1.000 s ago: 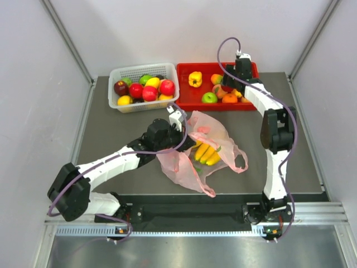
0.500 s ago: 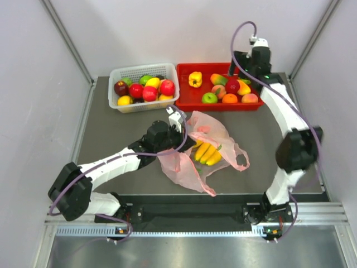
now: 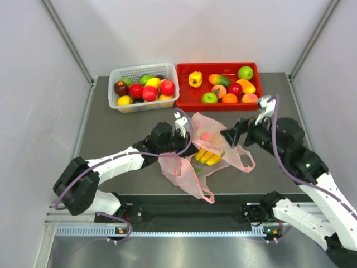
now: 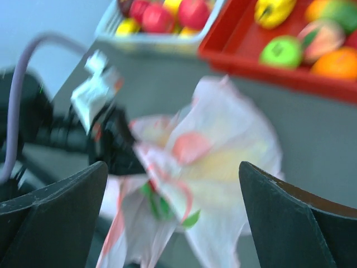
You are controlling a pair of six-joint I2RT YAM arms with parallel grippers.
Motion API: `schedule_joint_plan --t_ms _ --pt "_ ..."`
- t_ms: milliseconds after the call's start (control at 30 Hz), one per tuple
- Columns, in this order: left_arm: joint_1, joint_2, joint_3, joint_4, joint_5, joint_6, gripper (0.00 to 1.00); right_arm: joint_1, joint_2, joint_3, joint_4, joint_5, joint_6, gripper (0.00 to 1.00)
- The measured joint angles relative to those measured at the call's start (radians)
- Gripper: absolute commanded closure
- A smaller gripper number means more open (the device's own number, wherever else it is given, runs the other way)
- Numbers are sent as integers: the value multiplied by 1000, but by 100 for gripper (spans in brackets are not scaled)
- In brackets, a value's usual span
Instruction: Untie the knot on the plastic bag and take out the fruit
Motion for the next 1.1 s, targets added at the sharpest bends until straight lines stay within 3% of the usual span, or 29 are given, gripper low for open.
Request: schedule_joint_plan --t_ms 300,600,867,1100 --pt "-31 4 -39 1 19 21 100 208 -225 -301 -81 -132 209 0" --pt "-58 4 -39 21 -42 14 100 408 -253 -489 -26 -195 352 8" --pt "-83 4 -39 64 -114 -18 100 485 -222 -635 119 29 626 10" --pt "-98 4 -40 98 -159 -47 100 518 -278 -726 131 254 870 9"
